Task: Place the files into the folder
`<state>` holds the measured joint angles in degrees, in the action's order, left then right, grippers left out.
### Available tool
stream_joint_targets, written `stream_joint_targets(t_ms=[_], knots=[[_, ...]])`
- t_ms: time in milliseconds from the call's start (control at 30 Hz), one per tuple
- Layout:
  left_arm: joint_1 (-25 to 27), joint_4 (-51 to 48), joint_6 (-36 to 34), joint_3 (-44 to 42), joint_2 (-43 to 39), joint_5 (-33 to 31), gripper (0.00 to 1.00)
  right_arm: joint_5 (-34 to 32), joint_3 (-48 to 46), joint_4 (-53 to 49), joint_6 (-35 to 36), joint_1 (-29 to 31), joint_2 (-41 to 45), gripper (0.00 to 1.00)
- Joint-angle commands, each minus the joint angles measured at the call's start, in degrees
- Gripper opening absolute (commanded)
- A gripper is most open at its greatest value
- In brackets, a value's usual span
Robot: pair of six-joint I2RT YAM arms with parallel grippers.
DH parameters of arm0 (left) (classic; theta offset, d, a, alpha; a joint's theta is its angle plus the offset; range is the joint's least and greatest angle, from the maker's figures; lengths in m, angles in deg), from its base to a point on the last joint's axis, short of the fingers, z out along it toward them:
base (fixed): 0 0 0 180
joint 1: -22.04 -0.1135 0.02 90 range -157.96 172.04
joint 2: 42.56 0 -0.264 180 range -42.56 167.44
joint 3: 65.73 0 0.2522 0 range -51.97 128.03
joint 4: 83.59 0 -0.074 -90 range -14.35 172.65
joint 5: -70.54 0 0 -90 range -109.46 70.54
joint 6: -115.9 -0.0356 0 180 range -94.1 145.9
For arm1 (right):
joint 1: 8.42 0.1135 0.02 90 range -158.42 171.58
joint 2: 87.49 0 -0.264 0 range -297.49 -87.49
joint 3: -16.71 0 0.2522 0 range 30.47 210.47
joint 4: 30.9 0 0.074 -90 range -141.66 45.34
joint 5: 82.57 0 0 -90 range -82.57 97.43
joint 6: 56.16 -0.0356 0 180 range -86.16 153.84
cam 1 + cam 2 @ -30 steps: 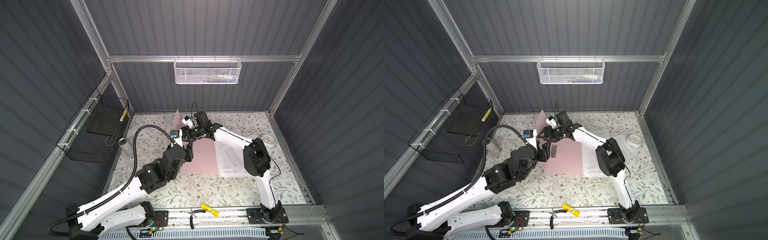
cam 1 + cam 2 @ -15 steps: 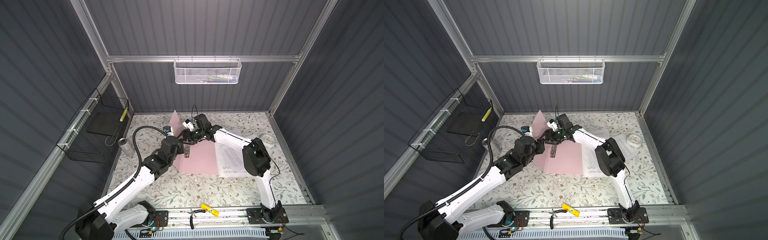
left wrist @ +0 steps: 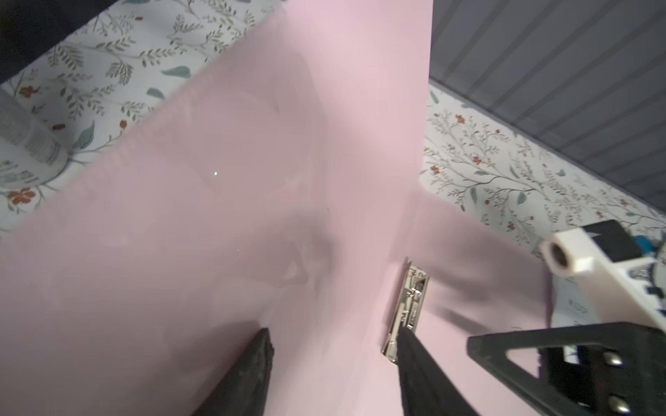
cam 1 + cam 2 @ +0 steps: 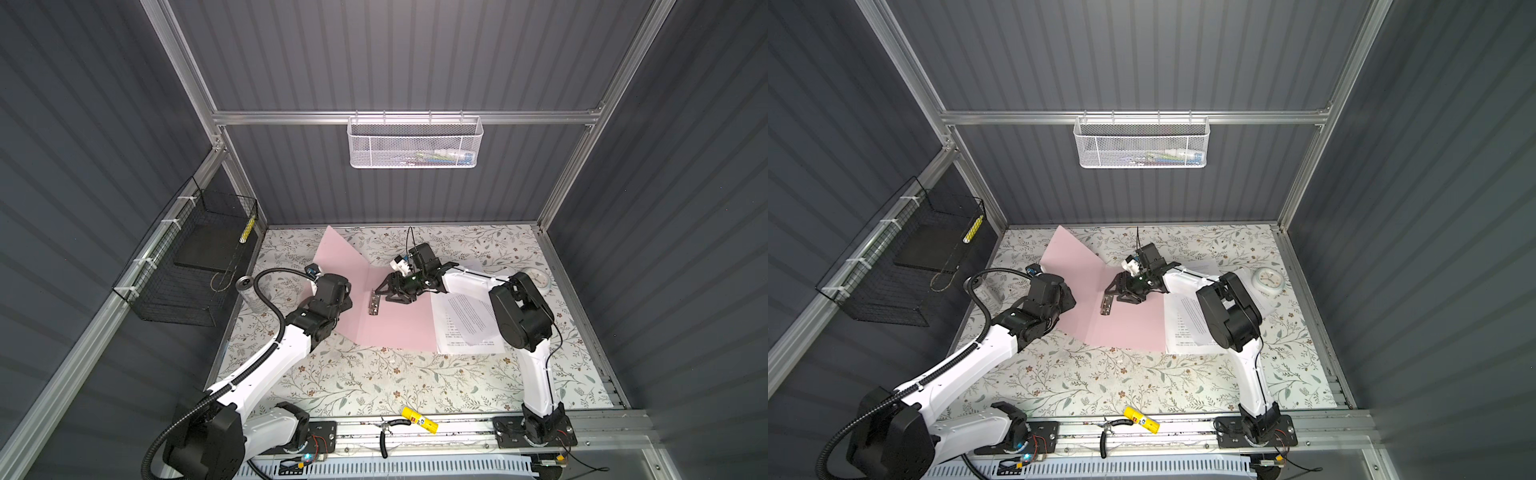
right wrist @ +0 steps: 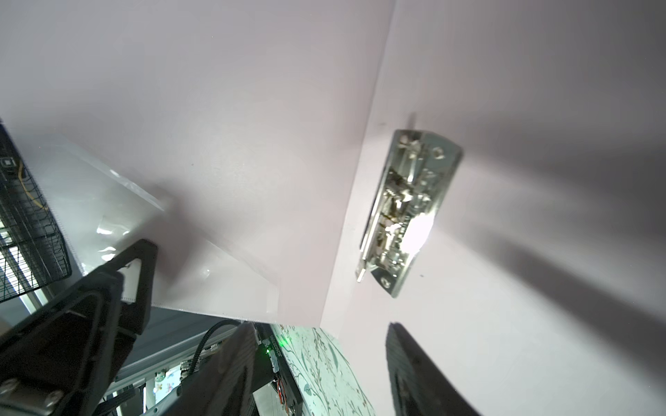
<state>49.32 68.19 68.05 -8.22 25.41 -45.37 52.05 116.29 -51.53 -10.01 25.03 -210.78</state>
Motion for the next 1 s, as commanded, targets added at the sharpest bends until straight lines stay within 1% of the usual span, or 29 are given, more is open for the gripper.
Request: stream_joint_targets(t_ms=[0, 200, 400, 767, 967], knots=[[-0.56, 1.83, 4.43, -2.61, 0.65, -1.9, 0.57, -1.65, -0.87, -0.36, 3.04, -1.13, 1.57, 0.61], [-0.96, 3.64, 7.22, -5.66, 2.88, -2.48, 0.57, -4.03, 3.18, -4.44, 6.1, -1.5, -1.63, 0.61], [-1.18, 5.61, 9.9, -8.41, 5.46, -1.25, 0.56, -3.34, 8.12, -5.5, 5.55, -1.51, -5.56, 0.6], [-1.19, 10.68, 14.75, -14.08, 6.04, 4.14, 0.53, -1.89, 16.4, -7.97, 5.1, 0.24, -11.98, 0.6], [-1.2, 12.5, 14.81, -15.77, 5.44, 5.59, 0.53, -1.59, 19.21, -8.75, 4.83, 0.74, -14.29, 0.6]])
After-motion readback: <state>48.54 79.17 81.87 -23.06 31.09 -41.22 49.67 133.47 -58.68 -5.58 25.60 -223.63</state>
